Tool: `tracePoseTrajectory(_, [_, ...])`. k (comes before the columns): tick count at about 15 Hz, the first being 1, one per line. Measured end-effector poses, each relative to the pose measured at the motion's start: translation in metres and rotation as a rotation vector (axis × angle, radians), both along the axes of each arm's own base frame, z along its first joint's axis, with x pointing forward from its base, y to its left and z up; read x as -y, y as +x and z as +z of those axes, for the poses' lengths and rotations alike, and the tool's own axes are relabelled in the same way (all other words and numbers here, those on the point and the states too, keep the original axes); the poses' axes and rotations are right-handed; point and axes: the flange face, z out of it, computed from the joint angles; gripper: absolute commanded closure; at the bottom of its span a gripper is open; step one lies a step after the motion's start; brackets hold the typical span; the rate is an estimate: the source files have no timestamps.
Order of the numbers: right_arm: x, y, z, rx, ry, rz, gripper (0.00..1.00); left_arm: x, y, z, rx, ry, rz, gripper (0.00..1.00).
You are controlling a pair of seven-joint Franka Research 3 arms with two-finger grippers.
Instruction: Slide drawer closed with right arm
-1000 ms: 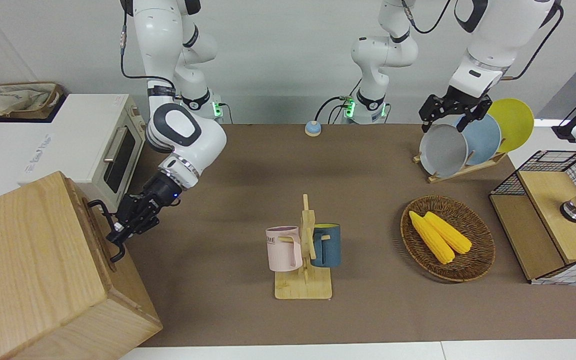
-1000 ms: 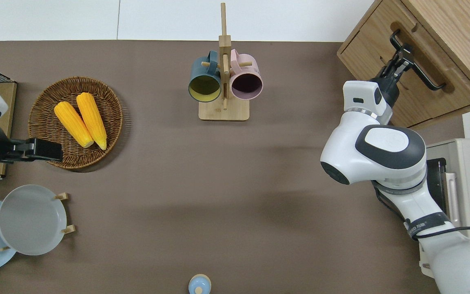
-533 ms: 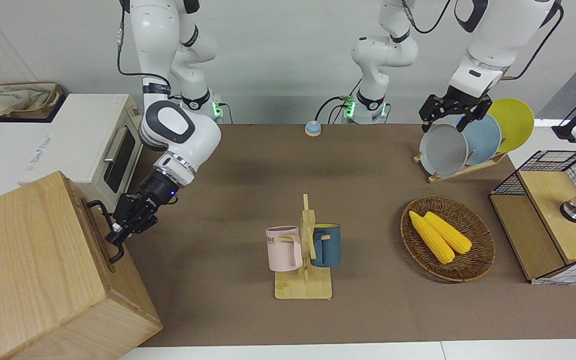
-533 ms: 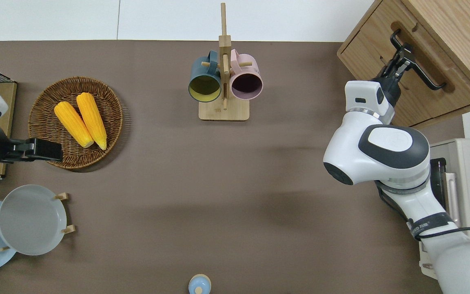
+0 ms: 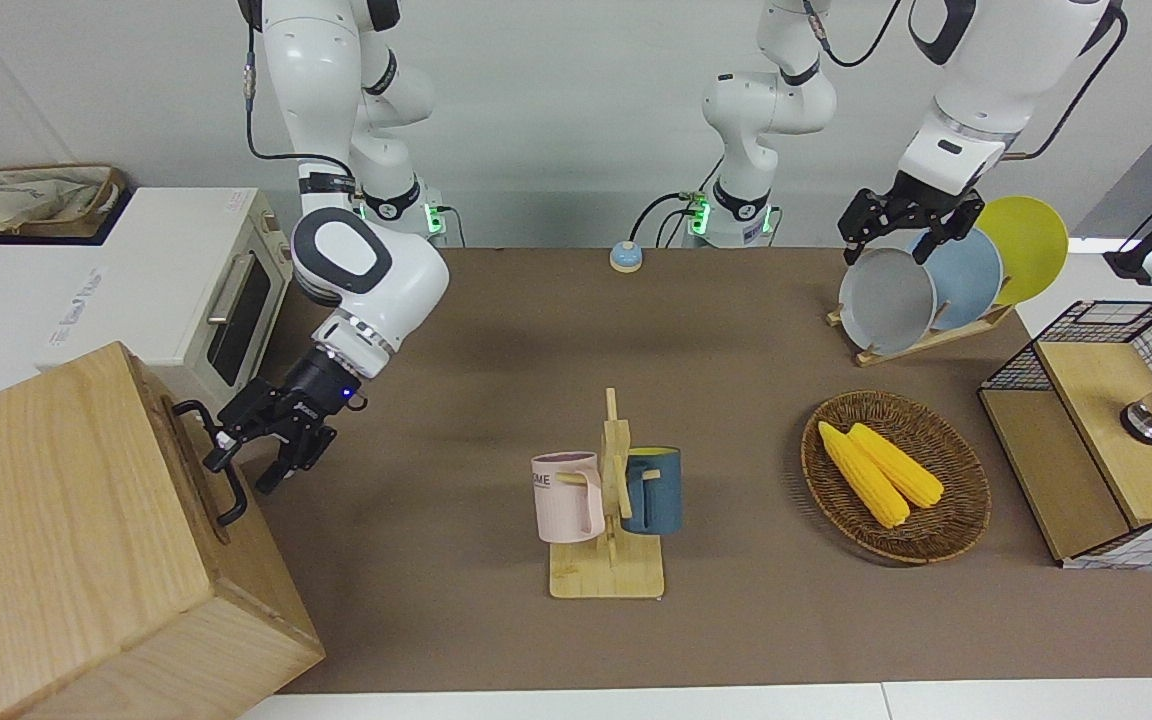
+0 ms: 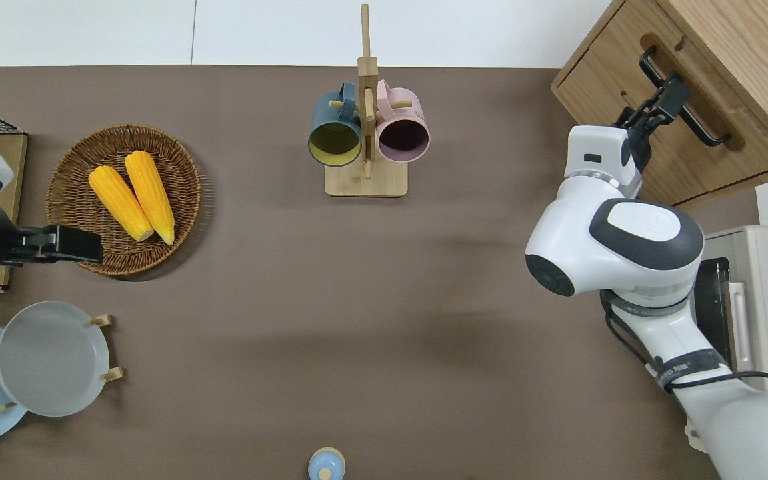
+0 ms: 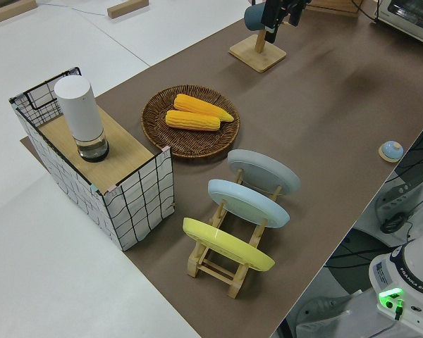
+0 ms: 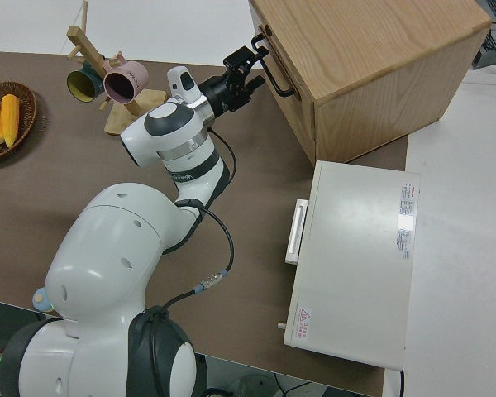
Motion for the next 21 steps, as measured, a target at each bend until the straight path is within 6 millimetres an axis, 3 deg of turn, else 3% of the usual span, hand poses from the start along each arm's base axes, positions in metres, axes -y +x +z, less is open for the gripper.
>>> tracePoseTrajectory(3, [-0.042, -0.007, 0.009, -0.001, 0.014, -0.06, 0.009, 0.0, 0.0, 0.0, 0.0, 0.0, 0.0, 0.0])
tracePoseTrajectory(8, [-0.088, -0.028, 0.02, -0.079, 0.089, -0.16, 0.009, 0.0, 0.0, 0.0, 0.0, 0.0, 0.0, 0.0])
tracePoseTrajectory(9, [-0.1, -0.034, 0.026, -0.119, 0.126, -0.178, 0.009, 0.0, 0.0, 0.0, 0.0, 0.0, 0.0, 0.0])
tracePoseTrajectory(11, [-0.114, -0.041, 0.063, -0.205, 0.213, -0.224, 0.009, 0.0, 0.0, 0.0, 0.0, 0.0, 0.0, 0.0])
tracePoseTrajectory(13, [-0.113, -0.049, 0.138, -0.291, 0.331, -0.264, 0.009, 0.0, 0.0, 0.0, 0.0, 0.0, 0.0, 0.0])
tracePoseTrajectory(14, [-0.113, -0.054, 0.154, -0.312, 0.38, -0.273, 0.009, 0.0, 0.0, 0.0, 0.0, 0.0, 0.0, 0.0])
tracePoseTrajectory(18, [-0.101, -0.077, 0.185, -0.413, 0.638, -0.359, 0.009, 0.0, 0.0, 0.0, 0.0, 0.0, 0.0, 0.0])
tracePoseTrajectory(21, [-0.061, -0.095, 0.208, -0.528, 0.848, -0.445, 0.009, 0.0, 0.0, 0.0, 0.0, 0.0, 0.0, 0.0])
